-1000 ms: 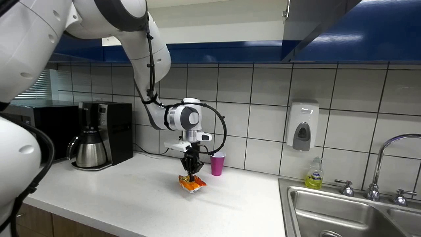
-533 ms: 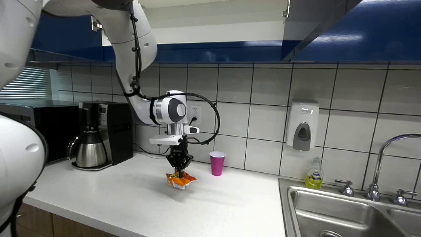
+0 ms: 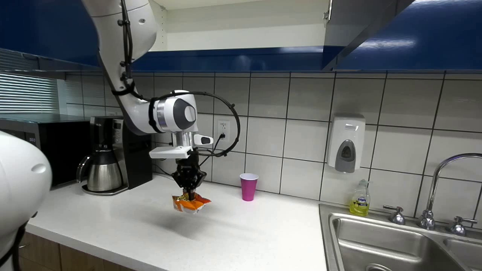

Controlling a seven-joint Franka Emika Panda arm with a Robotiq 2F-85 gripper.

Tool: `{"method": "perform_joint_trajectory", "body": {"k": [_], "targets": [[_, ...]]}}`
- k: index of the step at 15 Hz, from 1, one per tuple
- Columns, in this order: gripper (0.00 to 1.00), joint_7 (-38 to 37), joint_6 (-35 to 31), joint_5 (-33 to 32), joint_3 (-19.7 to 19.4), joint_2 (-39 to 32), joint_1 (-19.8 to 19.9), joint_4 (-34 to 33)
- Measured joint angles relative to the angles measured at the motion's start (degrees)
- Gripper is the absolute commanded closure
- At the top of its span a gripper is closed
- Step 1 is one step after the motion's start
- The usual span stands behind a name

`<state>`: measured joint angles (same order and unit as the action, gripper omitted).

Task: Pick up the white and orange object from the counter and put it in the cabinet

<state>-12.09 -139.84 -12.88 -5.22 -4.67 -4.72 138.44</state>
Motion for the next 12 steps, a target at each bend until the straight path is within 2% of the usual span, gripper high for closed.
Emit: {"method": "perform_joint_trajectory", "body": {"k": [6, 12], "targets": [[1.0, 0.0, 0.6, 0.0, 1.1, 11.9, 0.3, 7.7], [1.0, 0.0, 8.4, 0.0, 3.3, 27.3, 2.1, 9.2]]}}
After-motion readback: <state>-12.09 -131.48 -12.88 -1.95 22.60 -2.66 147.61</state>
